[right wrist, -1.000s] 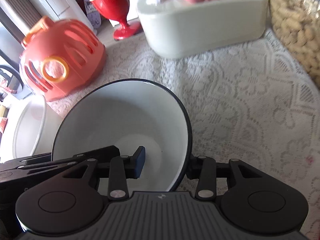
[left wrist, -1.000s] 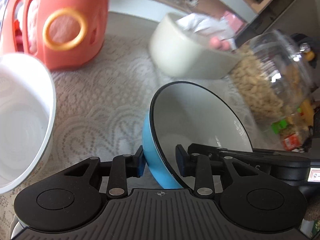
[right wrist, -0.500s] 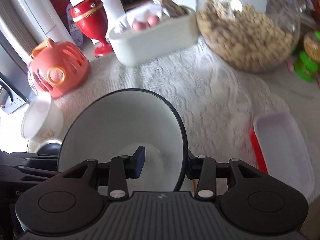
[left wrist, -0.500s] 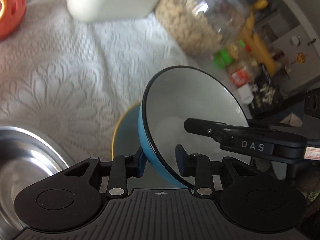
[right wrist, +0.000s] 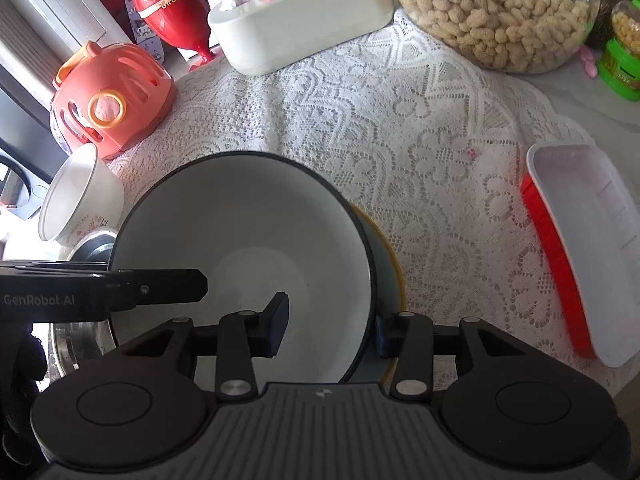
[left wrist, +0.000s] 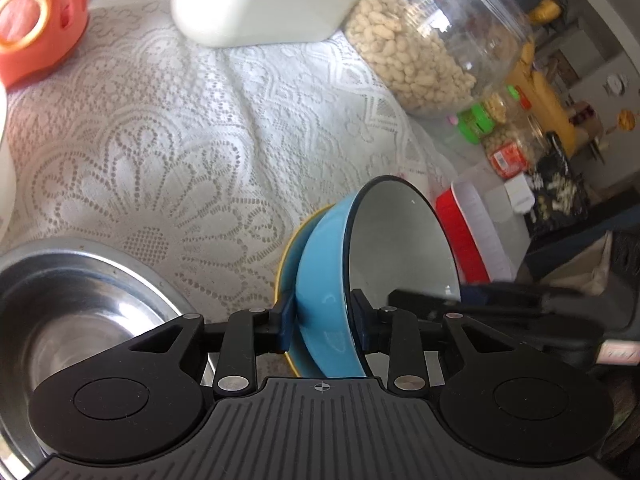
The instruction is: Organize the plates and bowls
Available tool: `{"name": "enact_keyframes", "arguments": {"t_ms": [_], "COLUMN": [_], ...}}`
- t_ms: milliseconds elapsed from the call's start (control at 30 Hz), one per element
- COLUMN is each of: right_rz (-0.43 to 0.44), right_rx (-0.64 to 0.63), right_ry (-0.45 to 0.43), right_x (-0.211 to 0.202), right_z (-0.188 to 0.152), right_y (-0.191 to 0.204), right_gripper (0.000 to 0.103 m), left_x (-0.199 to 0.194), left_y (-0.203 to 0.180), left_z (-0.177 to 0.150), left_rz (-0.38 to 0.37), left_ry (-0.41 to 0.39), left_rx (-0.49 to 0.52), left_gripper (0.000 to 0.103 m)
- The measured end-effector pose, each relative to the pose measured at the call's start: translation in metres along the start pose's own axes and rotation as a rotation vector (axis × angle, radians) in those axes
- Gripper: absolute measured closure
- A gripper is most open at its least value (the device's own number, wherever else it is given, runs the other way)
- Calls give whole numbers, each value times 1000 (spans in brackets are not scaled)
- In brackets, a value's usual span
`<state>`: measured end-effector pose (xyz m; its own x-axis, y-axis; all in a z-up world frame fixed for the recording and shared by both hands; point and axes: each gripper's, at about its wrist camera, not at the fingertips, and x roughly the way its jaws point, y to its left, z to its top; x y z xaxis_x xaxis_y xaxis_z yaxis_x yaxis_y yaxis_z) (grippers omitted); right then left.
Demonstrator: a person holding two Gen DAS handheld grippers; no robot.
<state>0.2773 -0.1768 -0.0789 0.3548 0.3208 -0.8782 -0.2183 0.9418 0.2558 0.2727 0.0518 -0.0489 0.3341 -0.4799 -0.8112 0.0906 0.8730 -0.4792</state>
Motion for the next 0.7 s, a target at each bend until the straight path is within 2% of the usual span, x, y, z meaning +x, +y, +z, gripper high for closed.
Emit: {"name": "enact_keyframes", "arguments": {"t_ms": [100,167,200,300,400,500,567,633,667,700], "right_rz": [-22,-42,-62,-120,-116,-82,-63,-52,-34,-12], "right_rx": [-20,-36,-47,-84,-105,-121,-147,-183,-206,-225], "right_ry": [-29,-53,-71,-134,-197,-245,-262,-265,-259,-247], "right_x": [-11,-18,-21,-32,-42,-44,-39,-29,-21,-13], "right_z": [2,3,4,8,19,37,50,61,67,72], "right_y": [0,0,0,7,18,42,66,98,116,132], "right_gripper": [61,61,61,61,61,61,61,59,59,59], "left_x": [-2,-13,-21,-55,-94,-125,-142,-153,-157,-160], "left_y": [-4,-4,-4,-1,17,57,92,126,141,157], "left_z": [1,1,2,4,9,11,7,0,-4,-8], "left_rz": [-11,-21,-29,-23,34,168,337,516,573,600], "left_ry": [13,-15,-38,-134,-273,-404,-490,-543,-555,-562], "left_rx": [22,34,42,64,30,-107,-240,-373,-430,-485], "left_gripper": [64,73,74,74,74,74,74,74,74,74]}}
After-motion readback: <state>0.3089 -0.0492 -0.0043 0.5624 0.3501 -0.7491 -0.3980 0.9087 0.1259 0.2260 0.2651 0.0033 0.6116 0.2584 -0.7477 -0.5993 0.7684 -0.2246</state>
